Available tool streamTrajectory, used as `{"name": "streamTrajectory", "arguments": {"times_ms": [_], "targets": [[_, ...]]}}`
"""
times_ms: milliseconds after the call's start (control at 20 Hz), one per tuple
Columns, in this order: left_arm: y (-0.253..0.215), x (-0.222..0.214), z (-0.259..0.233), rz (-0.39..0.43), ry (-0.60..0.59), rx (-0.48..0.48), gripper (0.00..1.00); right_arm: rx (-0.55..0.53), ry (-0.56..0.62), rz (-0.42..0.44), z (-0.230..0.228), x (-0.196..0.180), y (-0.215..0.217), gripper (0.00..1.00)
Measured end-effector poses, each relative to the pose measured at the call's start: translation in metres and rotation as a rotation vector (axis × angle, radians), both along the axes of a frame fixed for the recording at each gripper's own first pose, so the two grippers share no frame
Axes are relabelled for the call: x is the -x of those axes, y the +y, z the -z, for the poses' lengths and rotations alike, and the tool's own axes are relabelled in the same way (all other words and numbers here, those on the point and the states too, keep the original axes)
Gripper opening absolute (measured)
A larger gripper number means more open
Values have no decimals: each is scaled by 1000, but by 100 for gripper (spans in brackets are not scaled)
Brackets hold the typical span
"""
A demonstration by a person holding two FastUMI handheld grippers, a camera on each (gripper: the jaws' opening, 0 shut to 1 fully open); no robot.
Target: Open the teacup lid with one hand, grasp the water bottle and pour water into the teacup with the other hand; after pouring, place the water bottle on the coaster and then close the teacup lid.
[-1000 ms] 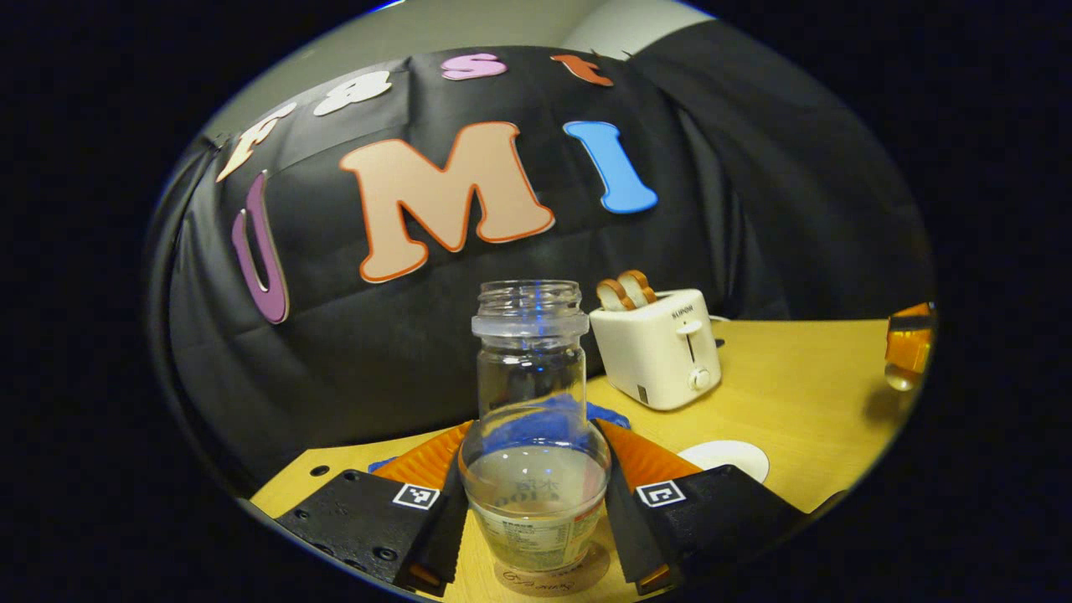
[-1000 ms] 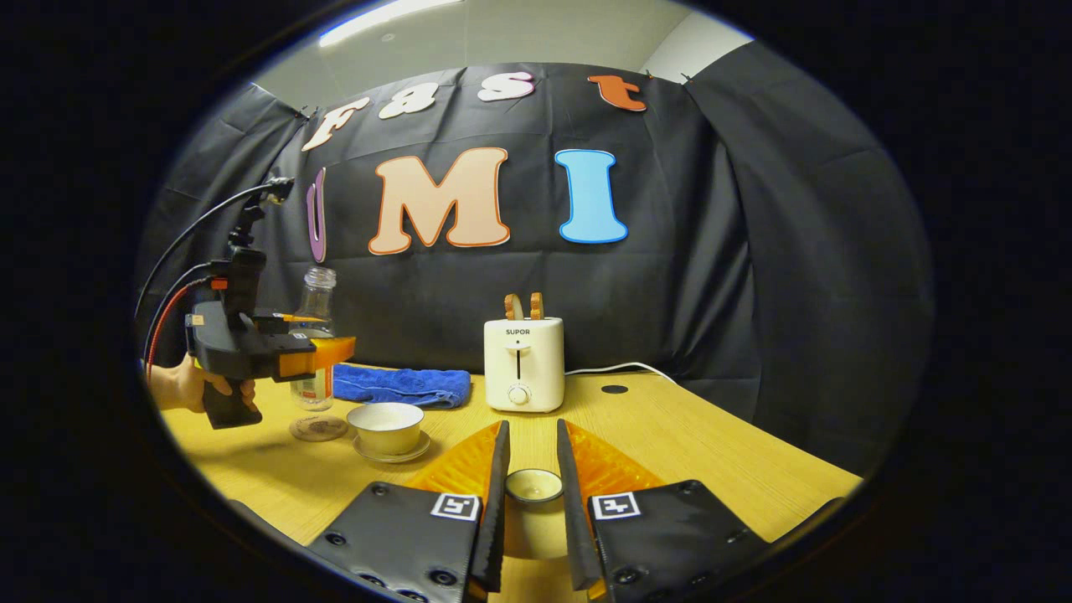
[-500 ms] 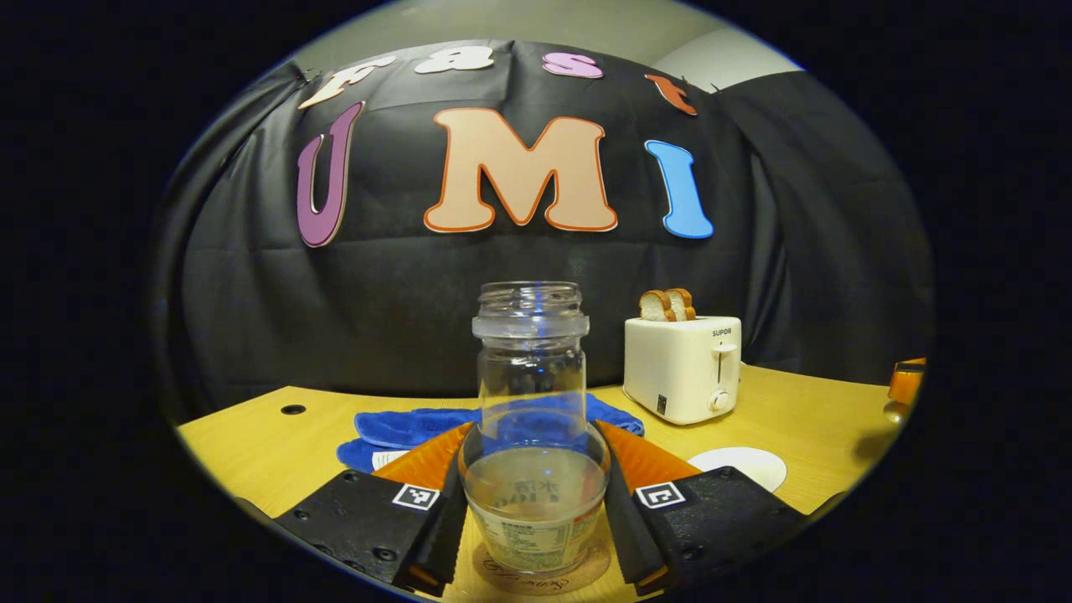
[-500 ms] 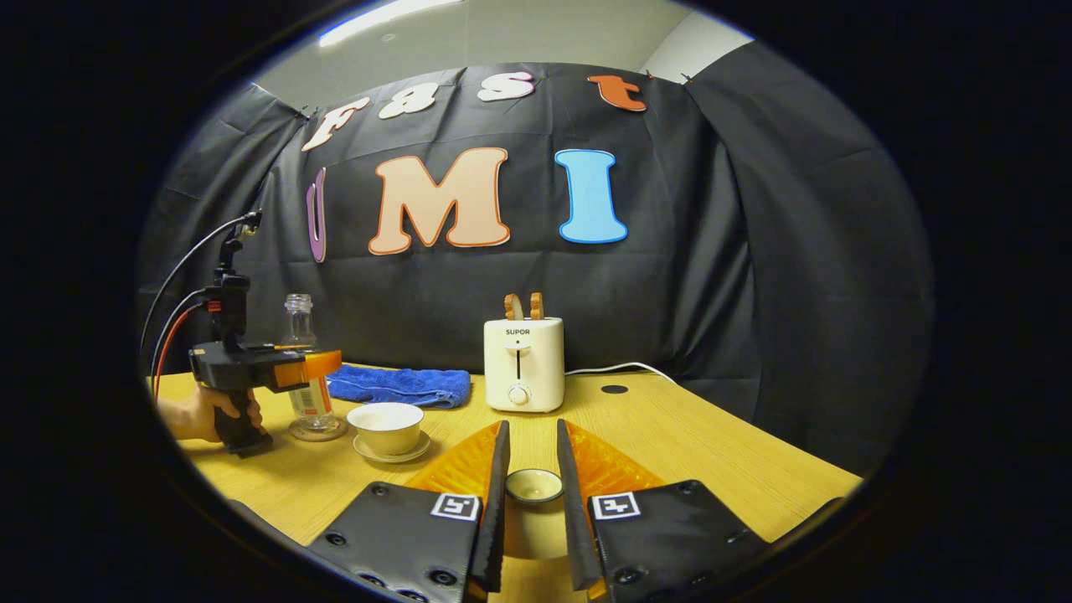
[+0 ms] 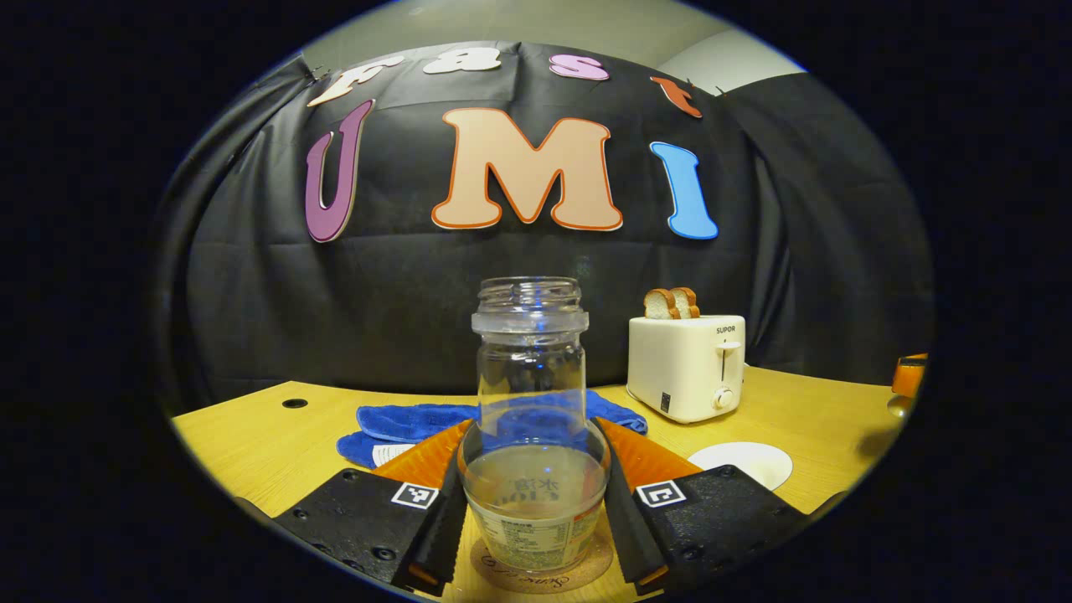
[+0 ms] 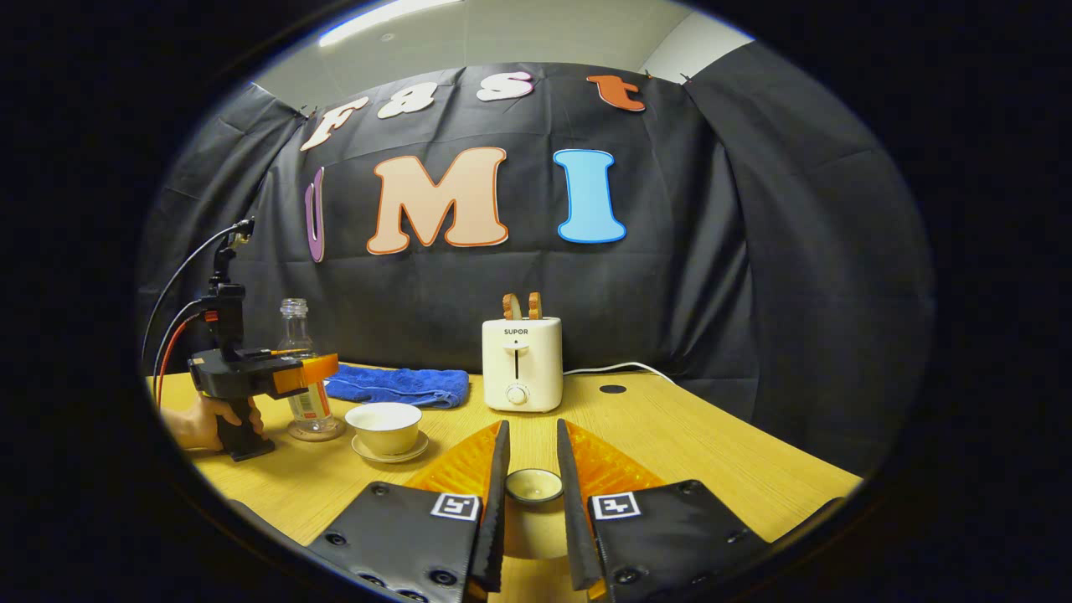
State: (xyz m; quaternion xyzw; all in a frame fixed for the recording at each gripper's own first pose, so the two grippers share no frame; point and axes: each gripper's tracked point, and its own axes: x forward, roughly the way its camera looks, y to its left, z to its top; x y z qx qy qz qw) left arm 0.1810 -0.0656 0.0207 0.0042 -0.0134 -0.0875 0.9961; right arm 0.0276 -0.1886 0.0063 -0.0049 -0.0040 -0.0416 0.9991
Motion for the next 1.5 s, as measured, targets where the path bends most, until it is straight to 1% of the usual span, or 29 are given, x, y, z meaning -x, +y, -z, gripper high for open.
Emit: {"name": "streamTrajectory", "arguments": {"times_ms": [100,200,400,450,550,600,700,800,850,1050,1200,1450,1500], "targets": [[1,2,4,2,26,1,71,1,-2,0,-1,0,0,34],[1,3,7,2,25,1,73,-1,-1,-6,0,0,1,34],[6,4,6,-20,20,4,75,-2,1,-62,0,-3,18,35],[10,5,5,-31,20,3,84,-3,3,-72,1,-5,22,34],[12,6,6,-46,20,4,99,-4,7,-119,3,-12,40,34],[14,7,7,-53,25,3,96,-4,8,-147,3,-16,50,35],[14,12,6,-57,27,4,96,-6,11,-195,4,-24,69,34],[18,20,8,-65,27,5,96,-8,13,-220,4,-30,82,35],[21,27,7,-74,25,8,96,-7,13,-228,4,-34,86,34],[27,64,5,-64,18,4,97,-10,17,-277,7,-52,113,35],[48,95,5,-111,20,5,97,-11,18,-288,8,-68,128,34],[60,146,6,-90,17,8,96,-12,19,-285,9,-92,148,34],[63,154,5,-89,14,7,99,-12,22,-285,10,-98,151,35]]}}
